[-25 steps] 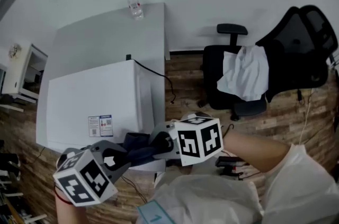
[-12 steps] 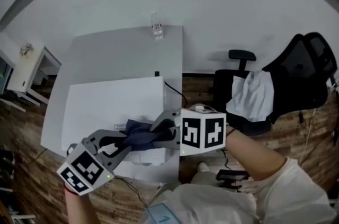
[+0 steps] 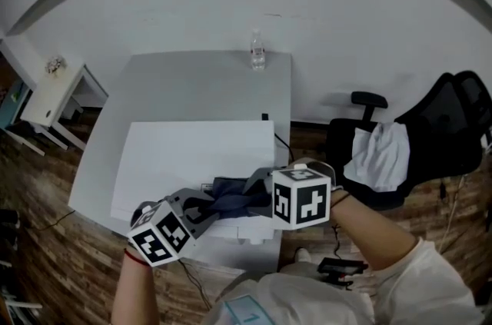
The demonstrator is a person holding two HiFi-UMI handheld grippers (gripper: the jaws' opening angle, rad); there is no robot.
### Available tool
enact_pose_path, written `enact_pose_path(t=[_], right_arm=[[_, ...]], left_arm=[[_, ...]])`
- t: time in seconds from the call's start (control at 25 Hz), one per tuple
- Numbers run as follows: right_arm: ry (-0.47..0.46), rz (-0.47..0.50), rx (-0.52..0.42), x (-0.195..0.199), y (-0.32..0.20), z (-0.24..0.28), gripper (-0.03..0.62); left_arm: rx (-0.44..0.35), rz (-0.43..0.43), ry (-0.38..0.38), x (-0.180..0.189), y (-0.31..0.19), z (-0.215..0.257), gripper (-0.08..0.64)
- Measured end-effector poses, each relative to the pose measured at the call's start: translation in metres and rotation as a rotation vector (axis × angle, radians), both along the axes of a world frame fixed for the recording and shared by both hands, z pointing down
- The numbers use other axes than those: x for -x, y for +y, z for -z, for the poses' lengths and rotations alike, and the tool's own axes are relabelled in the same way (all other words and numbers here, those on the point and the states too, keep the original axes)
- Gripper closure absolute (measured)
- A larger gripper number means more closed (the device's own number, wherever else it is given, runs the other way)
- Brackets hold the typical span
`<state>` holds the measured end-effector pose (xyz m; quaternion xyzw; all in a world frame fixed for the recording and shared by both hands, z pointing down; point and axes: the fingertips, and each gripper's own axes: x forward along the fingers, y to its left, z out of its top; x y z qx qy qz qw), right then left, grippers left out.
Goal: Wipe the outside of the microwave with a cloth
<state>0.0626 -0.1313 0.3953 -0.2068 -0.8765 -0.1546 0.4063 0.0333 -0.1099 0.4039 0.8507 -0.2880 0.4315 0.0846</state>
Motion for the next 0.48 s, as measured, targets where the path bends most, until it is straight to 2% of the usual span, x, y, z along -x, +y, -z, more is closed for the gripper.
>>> enact_pose_path(t=[0.2,0.32,0.4,0.48], right_arm=[[0.009,-0.039,-0.002,0.005,-0.003,0.0,0.508],[0.0,-0.095,0.043,0.005,-0.003,-0.003,0.508],[-0.007,-0.142,0.083,0.005,-0.004,-0.004,0.503],[-0.02,-0.18,0.106,0.005,-0.008,-0.002,0.468]], left_arm=[[-0.025,-0.008,-0.004,0.004,-0.003,0.001,0.505],[-0.048,0.018,0.002,0.006,-0.005,-0.001,0.486],[-0.06,0.047,0.01,0.007,-0.009,0.001,0.454],[-0.077,0.08,0.03,0.006,-0.014,0.009,0.412]])
